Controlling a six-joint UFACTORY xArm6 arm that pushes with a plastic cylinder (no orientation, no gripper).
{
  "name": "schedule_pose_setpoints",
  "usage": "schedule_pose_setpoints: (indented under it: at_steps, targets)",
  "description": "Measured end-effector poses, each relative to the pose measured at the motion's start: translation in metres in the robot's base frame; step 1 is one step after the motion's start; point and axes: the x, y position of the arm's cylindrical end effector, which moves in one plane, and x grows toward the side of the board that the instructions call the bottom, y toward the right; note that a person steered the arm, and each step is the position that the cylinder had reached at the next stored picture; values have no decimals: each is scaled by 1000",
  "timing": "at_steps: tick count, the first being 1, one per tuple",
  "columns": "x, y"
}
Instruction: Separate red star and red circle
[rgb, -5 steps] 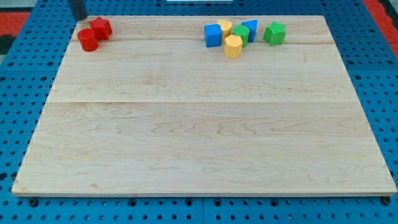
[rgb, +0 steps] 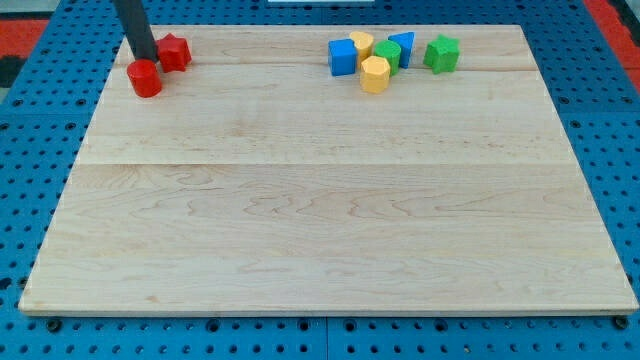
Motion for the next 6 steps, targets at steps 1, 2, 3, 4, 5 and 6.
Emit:
schedule_pose_setpoints:
  at_steps: [1, 2, 3, 4, 5, 6]
  targets:
    - [-36, -12]
    - [-61, -1]
    - [-33, 25]
    - [4, 39]
    - [55, 52]
    - [123, 85]
